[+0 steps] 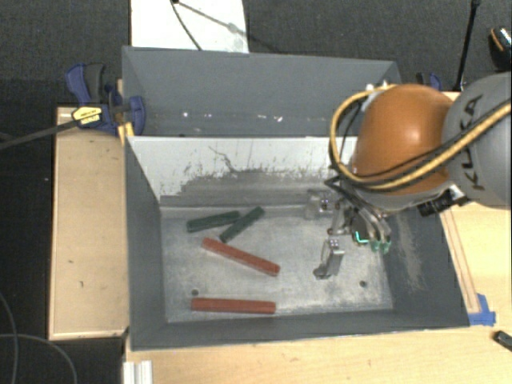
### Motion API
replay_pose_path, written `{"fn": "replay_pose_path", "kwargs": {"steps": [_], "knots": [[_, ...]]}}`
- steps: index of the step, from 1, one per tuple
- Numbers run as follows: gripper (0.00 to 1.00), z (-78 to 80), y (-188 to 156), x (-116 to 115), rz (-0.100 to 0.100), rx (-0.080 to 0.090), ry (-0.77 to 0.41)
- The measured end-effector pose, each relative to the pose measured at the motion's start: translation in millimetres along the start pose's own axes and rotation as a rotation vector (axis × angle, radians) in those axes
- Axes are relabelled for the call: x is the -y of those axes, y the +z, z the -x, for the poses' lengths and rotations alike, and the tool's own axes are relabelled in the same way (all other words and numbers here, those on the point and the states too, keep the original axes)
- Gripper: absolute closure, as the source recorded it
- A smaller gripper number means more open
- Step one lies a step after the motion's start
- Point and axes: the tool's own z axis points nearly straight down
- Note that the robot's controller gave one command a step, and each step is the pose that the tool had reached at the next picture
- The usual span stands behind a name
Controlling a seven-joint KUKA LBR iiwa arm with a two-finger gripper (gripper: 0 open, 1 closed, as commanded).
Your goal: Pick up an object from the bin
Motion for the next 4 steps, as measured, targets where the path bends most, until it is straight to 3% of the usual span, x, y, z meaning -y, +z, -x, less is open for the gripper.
{"fn": "replay_pose_path", "kwargs": {"steps": [1,2,3,4], "knots": [[0.00,-1.5,58.8,-52.8,0.001,0.004,-0.162],[0.00,18.1,140.8,-58.4,0.000,0.001,-0.137],[1.00,19.8,136.8,-58.3,0.000,0.007,-0.133],[1.00,47.6,-45.7,-44.3,-0.002,0.018,-0.309]]}}
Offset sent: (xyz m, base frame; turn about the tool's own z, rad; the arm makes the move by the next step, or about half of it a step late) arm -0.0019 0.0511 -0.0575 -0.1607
